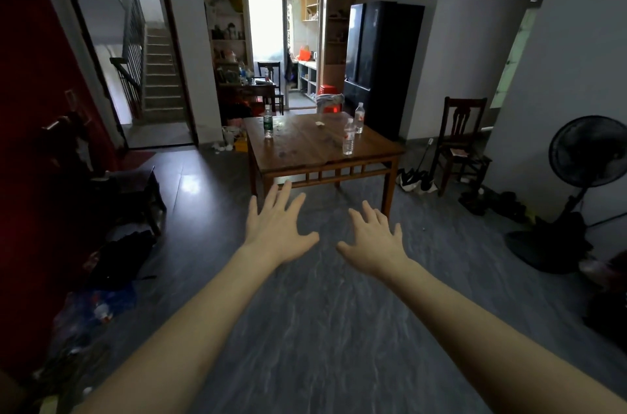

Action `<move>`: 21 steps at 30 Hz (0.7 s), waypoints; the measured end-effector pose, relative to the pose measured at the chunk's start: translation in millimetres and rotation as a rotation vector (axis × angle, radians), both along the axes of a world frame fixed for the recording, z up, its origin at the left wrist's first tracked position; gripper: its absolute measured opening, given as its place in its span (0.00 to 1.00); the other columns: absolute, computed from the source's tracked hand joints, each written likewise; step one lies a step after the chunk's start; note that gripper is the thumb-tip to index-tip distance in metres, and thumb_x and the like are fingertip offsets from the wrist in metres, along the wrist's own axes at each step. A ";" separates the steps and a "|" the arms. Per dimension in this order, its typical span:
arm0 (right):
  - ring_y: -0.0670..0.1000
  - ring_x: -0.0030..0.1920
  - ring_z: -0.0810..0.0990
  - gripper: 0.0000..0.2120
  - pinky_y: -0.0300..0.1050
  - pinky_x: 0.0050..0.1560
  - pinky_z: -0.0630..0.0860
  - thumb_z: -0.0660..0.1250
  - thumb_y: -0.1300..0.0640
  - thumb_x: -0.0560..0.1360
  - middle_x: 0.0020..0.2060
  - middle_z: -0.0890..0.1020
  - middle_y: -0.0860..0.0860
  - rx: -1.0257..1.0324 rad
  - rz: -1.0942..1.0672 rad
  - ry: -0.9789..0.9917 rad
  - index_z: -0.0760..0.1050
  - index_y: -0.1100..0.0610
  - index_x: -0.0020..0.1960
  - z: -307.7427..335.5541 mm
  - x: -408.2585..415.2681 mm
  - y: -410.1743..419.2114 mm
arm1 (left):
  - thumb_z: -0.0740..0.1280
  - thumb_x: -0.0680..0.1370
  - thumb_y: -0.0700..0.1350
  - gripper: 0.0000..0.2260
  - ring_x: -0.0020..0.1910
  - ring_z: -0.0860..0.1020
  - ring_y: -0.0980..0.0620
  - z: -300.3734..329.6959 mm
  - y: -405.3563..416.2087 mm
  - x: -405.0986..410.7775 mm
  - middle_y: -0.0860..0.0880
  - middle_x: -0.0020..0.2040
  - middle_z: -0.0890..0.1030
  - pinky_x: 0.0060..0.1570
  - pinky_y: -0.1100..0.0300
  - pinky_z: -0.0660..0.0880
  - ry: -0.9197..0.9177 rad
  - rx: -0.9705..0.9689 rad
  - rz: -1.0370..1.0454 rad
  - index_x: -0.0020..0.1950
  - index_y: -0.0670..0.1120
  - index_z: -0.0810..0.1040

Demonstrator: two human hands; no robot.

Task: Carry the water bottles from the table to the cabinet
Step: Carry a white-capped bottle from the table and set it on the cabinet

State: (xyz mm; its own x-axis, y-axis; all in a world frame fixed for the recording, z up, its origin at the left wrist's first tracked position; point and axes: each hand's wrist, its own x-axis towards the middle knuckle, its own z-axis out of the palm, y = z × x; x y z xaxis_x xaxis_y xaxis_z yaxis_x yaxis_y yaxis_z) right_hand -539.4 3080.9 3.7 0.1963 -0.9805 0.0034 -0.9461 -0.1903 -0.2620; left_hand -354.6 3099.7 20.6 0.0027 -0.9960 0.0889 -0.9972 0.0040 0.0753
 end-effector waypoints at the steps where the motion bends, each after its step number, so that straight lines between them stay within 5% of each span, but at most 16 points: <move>1: 0.56 0.80 0.44 0.38 0.67 0.76 0.45 0.61 0.41 0.78 0.81 0.44 0.52 0.000 -0.014 -0.006 0.48 0.50 0.81 -0.5 0.2 -13.8 | 0.58 0.78 0.68 0.40 0.83 0.39 0.47 -2.0 -13.2 0.4 0.49 0.84 0.39 0.80 0.40 0.42 -0.009 0.008 -0.009 0.83 0.54 0.47; 21: 0.57 0.80 0.46 0.36 0.67 0.76 0.46 0.61 0.41 0.78 0.81 0.46 0.51 -0.044 -0.082 0.001 0.51 0.49 0.80 4.4 -56.7 -355.1 | 0.59 0.78 0.68 0.39 0.83 0.39 0.47 -11.0 -359.4 -45.3 0.50 0.84 0.37 0.80 0.40 0.42 0.003 0.039 -0.055 0.84 0.55 0.47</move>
